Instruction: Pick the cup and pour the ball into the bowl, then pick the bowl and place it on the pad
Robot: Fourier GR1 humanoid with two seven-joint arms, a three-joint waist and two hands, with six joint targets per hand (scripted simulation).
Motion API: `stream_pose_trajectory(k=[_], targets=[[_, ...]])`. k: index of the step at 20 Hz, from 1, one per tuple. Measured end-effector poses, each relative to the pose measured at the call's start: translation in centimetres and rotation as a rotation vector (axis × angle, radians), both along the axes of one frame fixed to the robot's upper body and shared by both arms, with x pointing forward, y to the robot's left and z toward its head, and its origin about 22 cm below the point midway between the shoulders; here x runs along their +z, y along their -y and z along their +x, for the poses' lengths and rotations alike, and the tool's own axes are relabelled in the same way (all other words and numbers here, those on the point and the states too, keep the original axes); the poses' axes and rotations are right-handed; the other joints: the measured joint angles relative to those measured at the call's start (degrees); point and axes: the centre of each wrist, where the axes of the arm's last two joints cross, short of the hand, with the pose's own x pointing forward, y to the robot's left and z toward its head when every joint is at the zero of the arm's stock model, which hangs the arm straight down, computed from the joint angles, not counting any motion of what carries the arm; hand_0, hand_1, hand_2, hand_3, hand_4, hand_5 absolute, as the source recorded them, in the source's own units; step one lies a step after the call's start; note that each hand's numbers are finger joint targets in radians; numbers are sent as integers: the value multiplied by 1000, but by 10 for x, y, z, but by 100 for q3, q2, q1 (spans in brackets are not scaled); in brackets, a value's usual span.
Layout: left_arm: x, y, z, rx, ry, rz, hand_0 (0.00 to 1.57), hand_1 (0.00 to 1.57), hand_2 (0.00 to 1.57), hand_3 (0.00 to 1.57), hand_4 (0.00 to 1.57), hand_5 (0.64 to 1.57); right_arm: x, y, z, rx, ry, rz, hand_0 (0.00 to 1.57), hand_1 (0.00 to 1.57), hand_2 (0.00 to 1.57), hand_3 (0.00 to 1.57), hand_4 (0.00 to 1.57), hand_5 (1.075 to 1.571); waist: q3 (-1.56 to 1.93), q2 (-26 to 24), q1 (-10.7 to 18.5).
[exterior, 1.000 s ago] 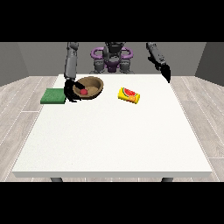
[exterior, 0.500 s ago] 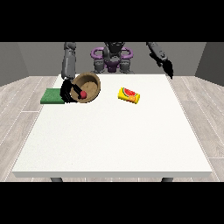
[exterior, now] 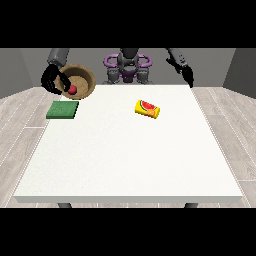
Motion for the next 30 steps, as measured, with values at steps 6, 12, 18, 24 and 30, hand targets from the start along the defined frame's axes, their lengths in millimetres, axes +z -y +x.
stream_pose_trajectory(k=[6,12,18,24,30], targets=[[-16,-24,-14,86,-20,-8,0,0,0,0,0,720,69,-19,34,112,-54,-127,1571,1571,1571,1571,1571,1555,28,-147,-468],[-4,-73,-17,163,73,-12,0,0,0,0,0,701,86,-4,35,131,24,-162,1571,1571,1571,1412,1571,1558,41,371,-712],[24,-126,-17,201,239,-60,0,0,0,0,839,1188,81,23,28,47,176,-152,1571,1571,1571,1571,1415,1563,49,1248,-678],[61,-156,-13,210,362,-97,0,0,0,0,890,1191,53,43,19,-39,302,-92,1571,1571,1571,1571,1223,1548,37,1851,-581],[75,-174,-22,226,418,-115,0,0,0,0,860,1163,44,56,15,-135,380,131,1571,1571,1571,1311,358,1399,7,2092,-630]])
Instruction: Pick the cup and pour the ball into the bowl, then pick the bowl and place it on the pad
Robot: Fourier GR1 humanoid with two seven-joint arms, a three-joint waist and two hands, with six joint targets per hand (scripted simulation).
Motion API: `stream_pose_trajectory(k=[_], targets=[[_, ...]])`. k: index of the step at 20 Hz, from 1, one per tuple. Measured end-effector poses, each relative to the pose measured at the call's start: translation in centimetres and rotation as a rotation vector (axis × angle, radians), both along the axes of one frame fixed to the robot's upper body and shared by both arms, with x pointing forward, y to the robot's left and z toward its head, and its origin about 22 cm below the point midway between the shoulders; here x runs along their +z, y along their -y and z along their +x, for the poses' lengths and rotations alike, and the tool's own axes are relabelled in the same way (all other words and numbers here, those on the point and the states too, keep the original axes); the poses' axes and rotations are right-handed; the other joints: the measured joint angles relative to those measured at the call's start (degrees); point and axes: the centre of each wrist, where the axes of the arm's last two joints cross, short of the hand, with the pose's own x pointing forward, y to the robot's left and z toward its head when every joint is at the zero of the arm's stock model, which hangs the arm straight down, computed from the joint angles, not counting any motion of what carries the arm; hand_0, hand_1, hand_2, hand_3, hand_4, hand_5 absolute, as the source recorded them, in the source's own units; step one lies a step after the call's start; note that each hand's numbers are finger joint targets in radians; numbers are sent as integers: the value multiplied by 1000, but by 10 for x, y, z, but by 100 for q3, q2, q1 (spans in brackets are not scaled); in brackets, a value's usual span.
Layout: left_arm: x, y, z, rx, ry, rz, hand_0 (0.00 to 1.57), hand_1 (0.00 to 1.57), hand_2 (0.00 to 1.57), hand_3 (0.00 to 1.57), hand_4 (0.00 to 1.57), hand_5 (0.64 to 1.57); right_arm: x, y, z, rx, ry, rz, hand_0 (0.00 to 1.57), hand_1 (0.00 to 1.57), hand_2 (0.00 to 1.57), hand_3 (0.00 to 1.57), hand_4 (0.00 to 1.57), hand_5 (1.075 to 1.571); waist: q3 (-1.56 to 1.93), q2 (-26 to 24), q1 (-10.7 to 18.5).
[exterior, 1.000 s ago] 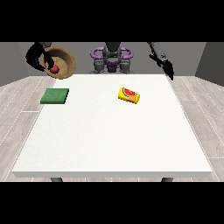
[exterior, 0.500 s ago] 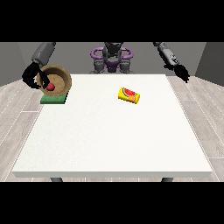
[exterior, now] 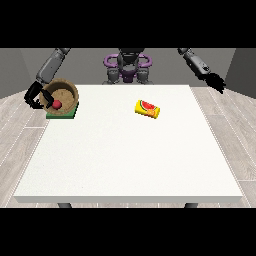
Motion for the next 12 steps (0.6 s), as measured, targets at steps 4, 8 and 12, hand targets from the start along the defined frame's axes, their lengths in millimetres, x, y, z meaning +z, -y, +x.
stream_pose_trajectory(k=[4,8,12], targets=[[8,-8,-6,3,18,-5,0,0,0,0,862,1187,14,11,3,-80,93,170,596,596,661,407,0,1331,19,135,-17],[4,-17,-18,30,11,-7,0,0,0,0,866,1167,34,29,-3,-115,148,241,0,0,540,0,0,1254,37,107,-91],[13,-21,-20,28,14,-17,0,0,0,0,883,1213,50,38,-4,-129,185,283,0,0,459,54,0,1293,47,77,-124]])
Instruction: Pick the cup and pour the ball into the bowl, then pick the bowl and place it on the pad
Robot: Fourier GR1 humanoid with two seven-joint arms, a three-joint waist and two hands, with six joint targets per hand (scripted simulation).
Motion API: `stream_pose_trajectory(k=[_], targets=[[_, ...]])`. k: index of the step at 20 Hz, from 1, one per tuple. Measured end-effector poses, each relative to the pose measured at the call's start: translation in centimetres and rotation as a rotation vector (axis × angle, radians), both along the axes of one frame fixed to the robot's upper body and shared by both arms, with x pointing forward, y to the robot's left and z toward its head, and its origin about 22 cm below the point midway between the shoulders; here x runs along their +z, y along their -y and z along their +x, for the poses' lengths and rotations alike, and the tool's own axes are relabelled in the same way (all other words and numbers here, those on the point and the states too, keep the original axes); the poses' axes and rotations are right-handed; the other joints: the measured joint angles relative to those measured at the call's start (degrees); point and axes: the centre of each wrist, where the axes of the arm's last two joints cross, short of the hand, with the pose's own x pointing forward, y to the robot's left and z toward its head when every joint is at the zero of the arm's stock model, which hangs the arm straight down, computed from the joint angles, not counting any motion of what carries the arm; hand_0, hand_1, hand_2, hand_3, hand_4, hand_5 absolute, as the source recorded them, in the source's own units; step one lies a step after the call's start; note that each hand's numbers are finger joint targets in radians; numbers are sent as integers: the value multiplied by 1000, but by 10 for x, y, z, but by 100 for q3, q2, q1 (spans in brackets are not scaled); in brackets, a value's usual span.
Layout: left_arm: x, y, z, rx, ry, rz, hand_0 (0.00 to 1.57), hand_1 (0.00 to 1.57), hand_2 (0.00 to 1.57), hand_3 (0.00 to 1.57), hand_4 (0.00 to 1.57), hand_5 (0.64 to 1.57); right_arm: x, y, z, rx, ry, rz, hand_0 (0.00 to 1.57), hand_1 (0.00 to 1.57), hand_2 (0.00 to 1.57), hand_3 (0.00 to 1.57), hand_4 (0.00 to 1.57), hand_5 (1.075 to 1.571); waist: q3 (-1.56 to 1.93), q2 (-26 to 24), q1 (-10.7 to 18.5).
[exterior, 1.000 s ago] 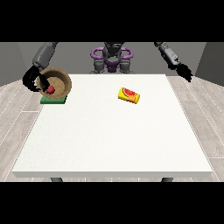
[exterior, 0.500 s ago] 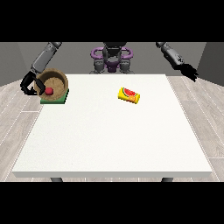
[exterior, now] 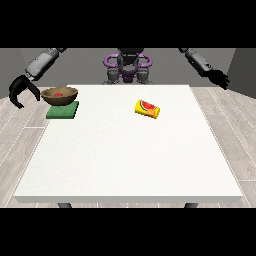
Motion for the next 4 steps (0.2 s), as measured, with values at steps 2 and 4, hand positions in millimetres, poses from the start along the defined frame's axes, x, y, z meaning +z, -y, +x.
stream_pose_trajectory(k=[2,4], targets=[[-7,6,-4,-4,-23,-7,0,0,0,0,883,1213,-1,0,0,6,-10,20,0,0,423,0,0,1306,-1,-164,0],[-9,7,-2,-10,-57,-10,0,0,0,0,883,1213,-1,-9,10,47,5,55,0,0,102,369,501,1371,-3,-380,-7]])
